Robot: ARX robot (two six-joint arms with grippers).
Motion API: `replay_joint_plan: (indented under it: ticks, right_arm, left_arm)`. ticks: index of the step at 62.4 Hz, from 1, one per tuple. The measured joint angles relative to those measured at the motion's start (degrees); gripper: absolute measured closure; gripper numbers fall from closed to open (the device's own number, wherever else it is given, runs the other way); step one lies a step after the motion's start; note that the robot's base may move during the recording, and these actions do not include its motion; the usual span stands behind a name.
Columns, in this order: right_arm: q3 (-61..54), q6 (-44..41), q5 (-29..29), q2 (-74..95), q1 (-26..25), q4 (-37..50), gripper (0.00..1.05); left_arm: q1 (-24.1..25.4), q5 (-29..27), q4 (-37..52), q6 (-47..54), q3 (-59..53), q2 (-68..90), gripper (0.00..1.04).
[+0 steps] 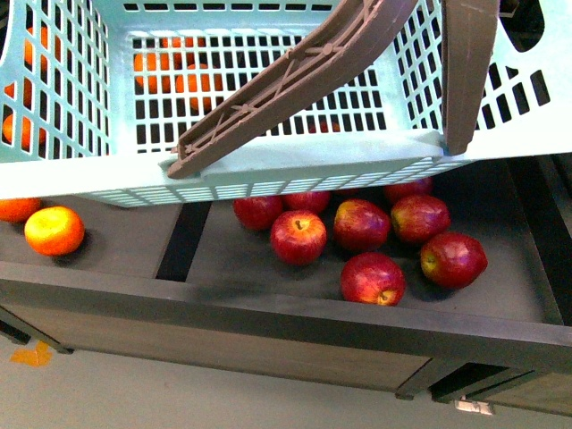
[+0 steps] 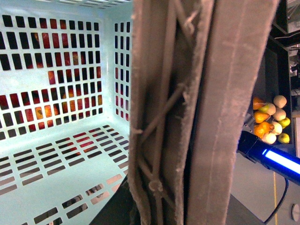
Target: Pick mango and avocado into basket
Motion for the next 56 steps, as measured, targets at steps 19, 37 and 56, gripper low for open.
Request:
replay_joint_plan:
  ticks: [19, 37, 56]
  right_arm:
    - [7.5, 0.26, 0.07, 4.13, 0.28, -2.08, 0.09]
    - [12.61, 0.37, -0.04, 8.26, 0.72, -4.42, 0.09]
    - [16.04, 0.37, -0.22, 11.74, 0.85, -5.05, 0.09]
  left_arm:
    - [0.0, 0.22, 0.0, 0.0, 0.0, 0.0, 0.88]
    - [0.0, 0.15, 0.0, 0.0, 0.0, 0.0, 0.88]
    - [0.0, 0.11, 0.0, 0.0, 0.0, 0.0, 0.88]
